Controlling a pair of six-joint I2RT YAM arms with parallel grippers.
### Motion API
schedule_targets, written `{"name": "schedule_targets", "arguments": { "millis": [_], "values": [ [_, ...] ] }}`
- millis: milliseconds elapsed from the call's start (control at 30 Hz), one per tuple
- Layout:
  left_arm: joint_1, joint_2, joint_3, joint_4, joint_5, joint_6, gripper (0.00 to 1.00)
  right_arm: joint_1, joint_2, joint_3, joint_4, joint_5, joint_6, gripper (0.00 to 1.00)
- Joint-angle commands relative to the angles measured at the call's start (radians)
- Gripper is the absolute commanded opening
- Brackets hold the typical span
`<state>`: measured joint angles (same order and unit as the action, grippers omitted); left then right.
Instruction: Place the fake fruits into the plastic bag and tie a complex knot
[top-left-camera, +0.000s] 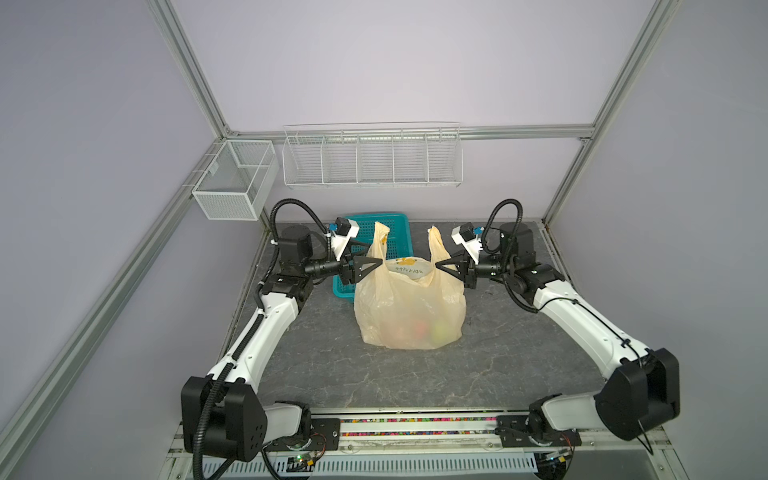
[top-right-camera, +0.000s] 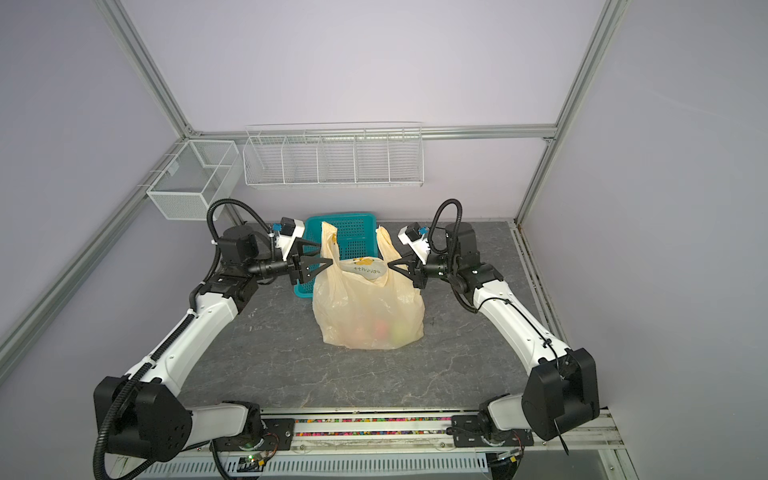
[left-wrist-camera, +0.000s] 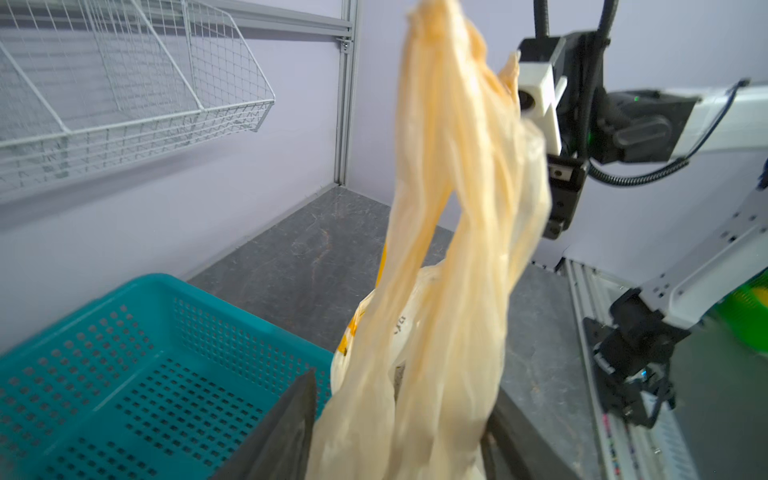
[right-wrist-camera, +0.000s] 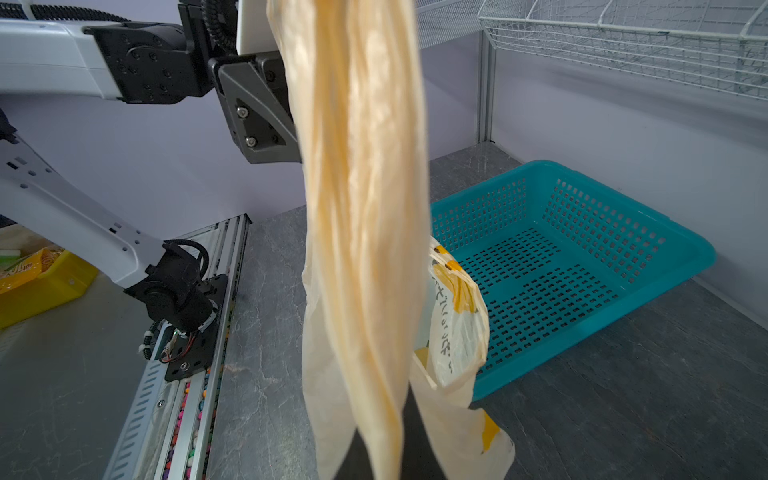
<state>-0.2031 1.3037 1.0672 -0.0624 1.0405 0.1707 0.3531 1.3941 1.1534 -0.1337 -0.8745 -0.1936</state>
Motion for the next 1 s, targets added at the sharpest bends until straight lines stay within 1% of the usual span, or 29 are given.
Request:
{"name": "schedule_targets", "arguments": {
  "millis": [0, 33, 100, 200, 233, 267, 300, 367, 467, 533, 600, 700, 800, 833, 900, 967],
  "values": [
    [0.001, 0.023, 0.073, -0.157, -0.001, 0.149, 0.72, -0.007, -0.015, -0.001, -0.009, 0.002, -0.004, 0.07],
    [0.002, 0.031, 0.095, -0.217, -0.002, 0.199, 0.75, -0.007, -0.014, -0.001, -0.01, 0.003, -0.004, 0.06],
    [0.008, 0.044, 0.124, -0.282, 0.002, 0.257, 0.79, -0.006, -0.014, -0.001, -0.012, 0.003, -0.006, 0.07],
    [0.017, 0.066, 0.146, -0.301, 0.06, 0.267, 0.81, -0.007, -0.012, -0.001, -0.012, 0.004, -0.007, 0.07],
    [0.018, 0.078, 0.15, -0.301, 0.081, 0.267, 0.81, -0.006, -0.009, 0.0, -0.012, 0.002, -0.005, 0.07],
    [0.018, 0.09, 0.155, -0.295, 0.099, 0.258, 0.78, -0.007, -0.008, 0.0, -0.012, 0.002, -0.006, 0.07],
    [0.018, 0.099, 0.157, -0.282, 0.114, 0.244, 0.75, -0.007, -0.008, 0.0, -0.012, 0.002, -0.006, 0.07],
    [0.017, 0.115, 0.154, -0.235, 0.145, 0.196, 0.66, -0.006, -0.011, -0.001, -0.014, 0.004, -0.006, 0.07],
    [0.009, 0.117, 0.119, -0.092, 0.159, 0.078, 0.49, -0.006, -0.012, -0.001, -0.007, 0.003, -0.001, 0.07],
    [0.001, 0.113, 0.103, -0.044, 0.15, 0.048, 0.4, -0.007, -0.01, -0.003, 0.004, -0.001, 0.011, 0.07],
    [-0.008, 0.11, 0.105, -0.045, 0.14, 0.046, 0.32, -0.006, -0.007, -0.002, 0.007, -0.003, 0.022, 0.07],
    [-0.026, 0.099, 0.12, -0.118, 0.115, 0.098, 0.18, -0.007, -0.004, 0.002, 0.001, 0.01, 0.033, 0.07],
    [-0.056, 0.095, 0.163, -0.285, 0.054, 0.229, 0.02, -0.009, -0.003, 0.011, -0.014, 0.02, 0.041, 0.07],
    [-0.068, 0.097, 0.178, -0.341, 0.022, 0.272, 0.0, -0.009, -0.001, 0.018, -0.024, 0.024, 0.042, 0.07],
    [-0.095, 0.099, 0.21, -0.439, -0.031, 0.35, 0.0, -0.01, 0.006, 0.029, -0.041, 0.035, 0.048, 0.07],
    [-0.13, 0.094, 0.228, -0.484, -0.099, 0.38, 0.0, -0.012, 0.017, 0.047, -0.069, 0.047, 0.052, 0.07]
  ]
}}
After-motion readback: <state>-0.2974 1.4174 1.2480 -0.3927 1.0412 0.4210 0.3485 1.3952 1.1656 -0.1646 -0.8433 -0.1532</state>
